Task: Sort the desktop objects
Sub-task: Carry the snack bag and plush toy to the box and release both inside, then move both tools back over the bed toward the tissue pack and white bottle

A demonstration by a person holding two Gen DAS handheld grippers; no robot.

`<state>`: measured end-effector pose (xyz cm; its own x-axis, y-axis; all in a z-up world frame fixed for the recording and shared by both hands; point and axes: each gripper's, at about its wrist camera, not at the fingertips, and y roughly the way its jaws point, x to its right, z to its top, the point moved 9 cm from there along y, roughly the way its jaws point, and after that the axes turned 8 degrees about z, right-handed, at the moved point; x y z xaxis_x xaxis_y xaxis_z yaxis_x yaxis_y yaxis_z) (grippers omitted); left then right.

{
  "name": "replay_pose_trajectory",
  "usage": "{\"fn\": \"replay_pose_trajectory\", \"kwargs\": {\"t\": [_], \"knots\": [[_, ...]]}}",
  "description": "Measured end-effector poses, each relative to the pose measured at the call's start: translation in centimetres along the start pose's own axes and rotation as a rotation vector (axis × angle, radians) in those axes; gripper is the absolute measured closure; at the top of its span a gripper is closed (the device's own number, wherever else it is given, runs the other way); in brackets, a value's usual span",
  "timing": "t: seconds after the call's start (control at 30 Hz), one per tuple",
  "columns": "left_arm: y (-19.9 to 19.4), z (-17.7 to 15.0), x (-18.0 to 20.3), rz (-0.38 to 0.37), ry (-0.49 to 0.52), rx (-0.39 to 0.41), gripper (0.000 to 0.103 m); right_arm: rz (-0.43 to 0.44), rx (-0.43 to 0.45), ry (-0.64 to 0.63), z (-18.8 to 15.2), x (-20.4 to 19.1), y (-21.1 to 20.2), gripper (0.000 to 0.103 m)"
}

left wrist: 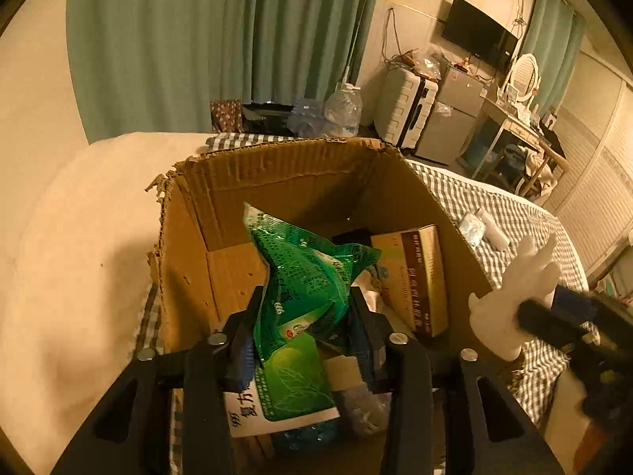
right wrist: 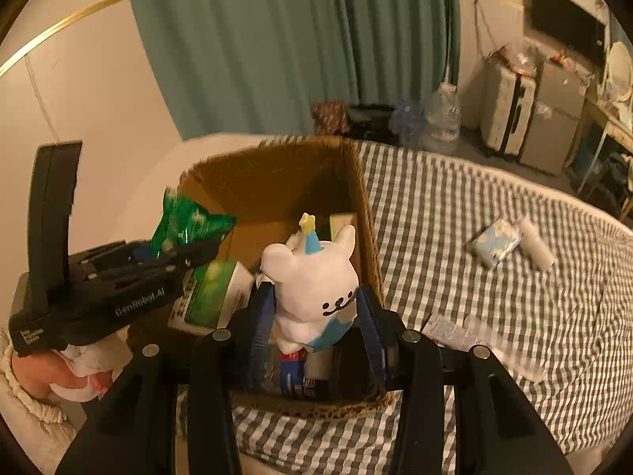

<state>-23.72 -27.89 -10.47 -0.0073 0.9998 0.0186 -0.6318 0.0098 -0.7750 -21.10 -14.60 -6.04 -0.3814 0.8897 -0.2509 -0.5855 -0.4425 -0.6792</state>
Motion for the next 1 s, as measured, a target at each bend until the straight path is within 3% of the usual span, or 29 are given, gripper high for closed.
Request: {"fn": "replay_pose_trajectory", "kwargs": {"t": [0.03, 0.07, 0.1, 0.13, 0.23, 0.43, 0.63, 0.77, 0.87, 1.0], "knots": [[-0.1, 0.0, -0.3, 0.021, 0.003, 0.007, 0.041, 0.019, 0.042, -0.002, 0.4, -0.4, -0.8, 0.049], [-0.2, 0.1, -0.8, 0.067, 0.002, 0.022, 0.019, 0.007, 0.090, -0.010, 0.8, -0.5, -1.8, 0.030], [-0.4, 0.1, -1.3, 0.096, -0.003, 0.033, 0.008, -0.036, 0.140, -0.029, 1.2, -0.5, -2.8, 0.024], [-0.8, 0.2, -1.8, 0.124, -0.013, 0.055, 0.008, -0.074, 0.177, -0.052, 1.7, -0.4, -3.7, 0.024], [-1.5, 0.3, -1.9, 0.104, -0.038, 0.070, 0.007, -0.175, 0.261, -0.135, 2.3, -0.1, -6.8, 0.024], [-4.2, -0.1, 0.5, 0.089, -0.020, 0.080, 0.007, -0.288, 0.347, -0.180, 2.3, 2.3, -12.3, 0.020], [-9.4, -0.4, 7.6, 0.029, 0.051, 0.134, 0.000, -0.341, 0.392, -0.151, 1.5, 6.6, -16.4, 0.020], [-11.3, -0.9, 12.7, 0.043, 0.070, 0.186, 0.000, -0.352, 0.441, -0.073, 0.9, 10.9, -18.5, 0.019], [-11.4, -2.0, 16.6, 0.034, 0.110, 0.206, 0.000, -0.353, 0.463, -0.021, 0.2, 14.4, -19.2, 0.013], [-9.6, -3.9, 21.5, 0.013, 0.205, 0.161, 0.000, -0.384, 0.450, 0.090, -1.5, 21.1, -19.1, 0.011]]}}
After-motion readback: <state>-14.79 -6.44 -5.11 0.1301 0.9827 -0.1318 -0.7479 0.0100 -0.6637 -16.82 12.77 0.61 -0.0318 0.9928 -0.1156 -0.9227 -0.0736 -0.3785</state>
